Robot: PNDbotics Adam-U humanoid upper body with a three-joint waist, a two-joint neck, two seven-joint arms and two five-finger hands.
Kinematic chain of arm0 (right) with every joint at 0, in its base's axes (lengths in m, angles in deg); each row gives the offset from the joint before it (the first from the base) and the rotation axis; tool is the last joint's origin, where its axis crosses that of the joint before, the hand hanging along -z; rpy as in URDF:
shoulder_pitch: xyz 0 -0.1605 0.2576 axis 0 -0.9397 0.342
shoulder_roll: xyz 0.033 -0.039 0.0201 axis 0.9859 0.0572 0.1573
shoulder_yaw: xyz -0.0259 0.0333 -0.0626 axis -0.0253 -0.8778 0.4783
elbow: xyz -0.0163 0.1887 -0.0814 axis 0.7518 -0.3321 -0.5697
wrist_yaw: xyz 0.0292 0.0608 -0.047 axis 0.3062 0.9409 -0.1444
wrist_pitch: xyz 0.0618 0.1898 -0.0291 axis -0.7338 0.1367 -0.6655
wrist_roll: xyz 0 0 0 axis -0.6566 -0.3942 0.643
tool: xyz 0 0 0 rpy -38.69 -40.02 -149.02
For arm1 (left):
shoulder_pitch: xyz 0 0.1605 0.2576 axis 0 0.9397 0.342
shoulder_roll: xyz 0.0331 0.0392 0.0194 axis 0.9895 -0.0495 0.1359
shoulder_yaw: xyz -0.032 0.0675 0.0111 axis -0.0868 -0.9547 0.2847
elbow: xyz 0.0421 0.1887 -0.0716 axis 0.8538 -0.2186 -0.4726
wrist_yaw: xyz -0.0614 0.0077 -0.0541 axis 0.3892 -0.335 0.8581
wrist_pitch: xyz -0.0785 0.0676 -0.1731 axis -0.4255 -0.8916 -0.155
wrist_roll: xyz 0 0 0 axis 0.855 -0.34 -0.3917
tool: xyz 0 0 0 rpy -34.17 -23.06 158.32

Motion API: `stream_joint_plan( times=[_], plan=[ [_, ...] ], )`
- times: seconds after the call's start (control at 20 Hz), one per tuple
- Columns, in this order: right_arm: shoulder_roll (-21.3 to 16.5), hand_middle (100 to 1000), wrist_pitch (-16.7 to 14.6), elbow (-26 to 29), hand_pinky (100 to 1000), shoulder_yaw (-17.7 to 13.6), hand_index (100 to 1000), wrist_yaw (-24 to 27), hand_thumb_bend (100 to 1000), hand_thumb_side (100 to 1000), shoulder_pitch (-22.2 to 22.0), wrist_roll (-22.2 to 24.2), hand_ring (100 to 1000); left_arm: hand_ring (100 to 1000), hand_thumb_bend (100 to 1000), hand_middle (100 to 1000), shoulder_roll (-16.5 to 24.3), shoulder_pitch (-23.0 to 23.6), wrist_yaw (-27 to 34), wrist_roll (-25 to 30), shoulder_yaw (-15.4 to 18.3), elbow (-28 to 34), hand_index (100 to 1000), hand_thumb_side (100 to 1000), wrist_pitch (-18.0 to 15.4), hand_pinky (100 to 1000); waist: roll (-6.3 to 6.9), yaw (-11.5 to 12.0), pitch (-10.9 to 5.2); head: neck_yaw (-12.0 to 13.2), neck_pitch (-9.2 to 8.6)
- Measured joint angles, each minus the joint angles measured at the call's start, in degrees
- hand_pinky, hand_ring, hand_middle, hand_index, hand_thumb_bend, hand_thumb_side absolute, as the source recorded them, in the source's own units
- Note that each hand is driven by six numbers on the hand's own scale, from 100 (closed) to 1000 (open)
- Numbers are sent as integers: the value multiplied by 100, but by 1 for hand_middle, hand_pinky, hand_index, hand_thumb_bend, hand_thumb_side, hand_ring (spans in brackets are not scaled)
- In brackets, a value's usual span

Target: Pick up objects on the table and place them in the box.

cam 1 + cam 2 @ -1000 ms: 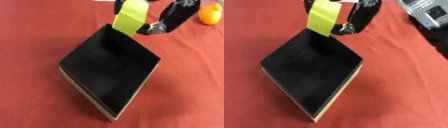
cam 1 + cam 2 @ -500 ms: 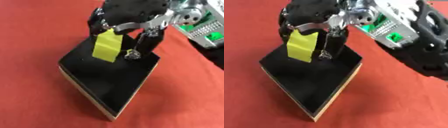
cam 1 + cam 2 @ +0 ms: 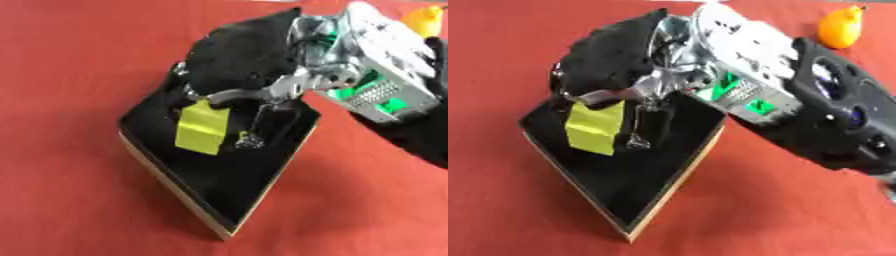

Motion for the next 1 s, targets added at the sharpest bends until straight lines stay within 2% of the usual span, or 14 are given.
stream_joint_plan(
  times=[0.15, 0.25, 0.35, 0.4, 0.45, 0.5, 0.55, 0.6, 0.65, 0.75, 0.9, 0.95, 1.0],
  plan=[
    [-2, 398, 1, 0, 467, 8, 424, -268, 210, 100, -197, 0, 507, 786, 127, 690, -13, 0, 18, 8, -12, 0, 820, 733, 6, 564, -1, 26, 1, -16, -2],
    [-4, 406, 1, 0, 477, 22, 440, -413, 153, 100, -329, 1, 512, 787, 125, 690, -14, 0, 31, 15, -12, 0, 820, 734, 12, 563, 2, 34, 8, -35, -9],
    [-8, 442, 6, 0, 516, 44, 484, -479, 139, 100, -444, 1, 544, 788, 124, 690, -15, 0, 34, 21, -12, 0, 820, 735, 17, 562, 10, 54, 35, -46, -26],
    [-9, 464, 10, 0, 544, 65, 512, -495, 158, 100, -490, 0, 568, 788, 124, 690, -15, 0, 36, 22, -12, 0, 820, 735, 18, 562, 14, 61, 48, -50, -31],
    [-10, 532, 10, 0, 606, 84, 597, -496, 231, 100, -530, -1, 633, 788, 123, 690, -16, 0, 36, 24, -12, 0, 820, 735, 19, 562, 15, 64, 53, -56, -38],
    [-12, 559, 7, 0, 622, 106, 623, -496, 271, 100, -557, -2, 655, 788, 123, 690, -16, 0, 37, 26, -12, 0, 820, 735, 21, 562, 16, 69, 61, -63, -47],
    [-15, 638, -9, 0, 663, 118, 687, -496, 380, 100, -578, -1, 710, 788, 123, 691, -16, 0, 37, 29, -12, 0, 820, 736, 23, 562, 18, 74, 69, -67, -49],
    [-18, 696, -41, 0, 688, 129, 727, -496, 412, 100, -580, -5, 746, 788, 123, 691, -16, 0, 37, 32, -13, 0, 820, 736, 26, 562, 20, 75, 73, -71, -50],
    [-19, 775, -87, 0, 736, 137, 796, -498, 436, 133, -581, -8, 809, 789, 123, 691, -17, 0, 37, 35, -13, 0, 820, 736, 29, 561, 22, 75, 73, -75, -51],
    [-21, 874, -204, 0, 818, 140, 882, -512, 455, 178, -596, -15, 908, 789, 123, 691, -17, 0, 38, 41, -13, 0, 820, 737, 33, 561, 22, 75, 76, -87, -51],
    [-43, 878, -396, 0, 843, 140, 903, -605, 494, 245, -621, -14, 933, 790, 122, 691, -30, 0, 39, 53, -14, 0, 820, 736, 37, 561, 22, 75, 85, -88, -52],
    [-46, 872, -450, 0, 843, 138, 900, -645, 477, 251, -621, -14, 929, 790, 124, 691, -42, 0, 39, 56, -15, 0, 820, 738, 36, 561, 22, 75, 85, -88, -52],
    [-52, 869, -496, 0, 842, 128, 898, -692, 497, 255, -621, -15, 926, 790, 122, 691, -55, 0, 40, 60, -15, 0, 820, 736, 34, 562, 22, 75, 85, -89, -52]
  ],
)
